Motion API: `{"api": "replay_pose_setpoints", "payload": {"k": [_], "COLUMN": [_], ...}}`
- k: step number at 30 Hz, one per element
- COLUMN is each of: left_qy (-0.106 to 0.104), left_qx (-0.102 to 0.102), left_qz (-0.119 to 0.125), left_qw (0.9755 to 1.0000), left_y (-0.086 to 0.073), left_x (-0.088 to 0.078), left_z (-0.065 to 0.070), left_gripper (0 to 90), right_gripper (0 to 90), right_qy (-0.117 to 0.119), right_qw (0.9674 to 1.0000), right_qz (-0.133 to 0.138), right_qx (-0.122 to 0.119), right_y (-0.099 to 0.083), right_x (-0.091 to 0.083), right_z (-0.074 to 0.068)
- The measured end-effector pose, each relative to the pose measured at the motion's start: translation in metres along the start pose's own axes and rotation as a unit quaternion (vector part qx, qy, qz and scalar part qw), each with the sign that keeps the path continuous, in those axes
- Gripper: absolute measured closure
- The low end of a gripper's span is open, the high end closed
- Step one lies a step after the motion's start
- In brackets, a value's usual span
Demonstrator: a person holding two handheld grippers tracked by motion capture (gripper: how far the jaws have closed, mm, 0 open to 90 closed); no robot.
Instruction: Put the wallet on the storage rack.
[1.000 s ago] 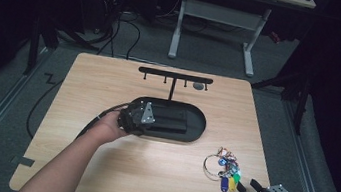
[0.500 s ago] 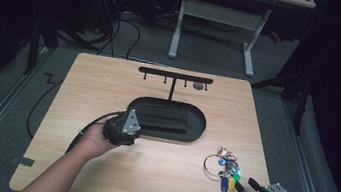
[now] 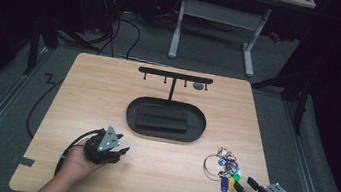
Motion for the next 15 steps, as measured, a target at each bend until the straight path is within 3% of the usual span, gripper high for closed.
{"api": "replay_pose_setpoints", "payload": {"k": [1, 2, 3, 4, 5, 8, 10, 14, 15], "left_qy": [0.000, -0.006, -0.006, -0.008, -0.011, -0.012, -0.025, -0.012, 0.000], "left_qx": [0.000, -0.028, -0.028, -0.050, -0.060, -0.075, -0.092, -0.083, -0.074], "left_qz": [0.000, 0.005, 0.005, 0.015, 0.020, 0.019, 0.015, 0.015, 0.015], "left_qw": [1.0000, 0.9996, 0.9996, 0.9986, 0.9979, 0.9969, 0.9953, 0.9964, 0.9971], "left_y": [0.000, -0.007, -0.007, -0.016, -0.021, -0.034, -0.042, -0.043, -0.044], "left_x": [0.000, -0.007, -0.007, -0.015, -0.018, -0.024, -0.028, -0.031, -0.031], "left_z": [0.000, 0.004, 0.004, 0.007, 0.008, 0.012, 0.015, 0.015, 0.011], "left_gripper": [50.0, 49.9, 49.9, 49.7, 49.6, 46.0, 45.6, 42.2, 41.3], "right_gripper": [39.1, 38.9, 38.6, 38.4, 38.3, 38.2, 38.3, 38.7, 38.7], "right_qy": [0.000, 0.002, 0.002, 0.003, 0.004, 0.005, 0.006, 0.003, 0.007], "right_qw": [1.0000, 1.0000, 1.0000, 1.0000, 1.0000, 1.0000, 0.9999, 0.9998, 0.9996], "right_qz": [0.000, 0.003, 0.003, 0.004, 0.005, 0.007, 0.012, 0.019, 0.024], "right_qx": [0.000, 0.000, 0.000, -0.001, -0.002, -0.004, -0.006, -0.009, -0.010], "right_y": [0.000, 0.000, 0.000, 0.001, 0.001, 0.001, 0.002, 0.004, 0.006], "right_x": [0.000, 0.000, 0.000, 0.000, 0.000, 0.001, 0.000, 0.000, 0.000], "right_z": [0.000, 0.000, 0.000, -0.001, -0.001, -0.001, -0.002, -0.002, -0.004]}}
Point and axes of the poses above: each handheld gripper's, and its own axes: x roughly forward along the jaws, y roughly out of its top, z roughly to its right, the point moved 5 cm from there along x, roughly forward along the jaws, and after that the axes turned 2 degrees about y, right-handed, at the moved point
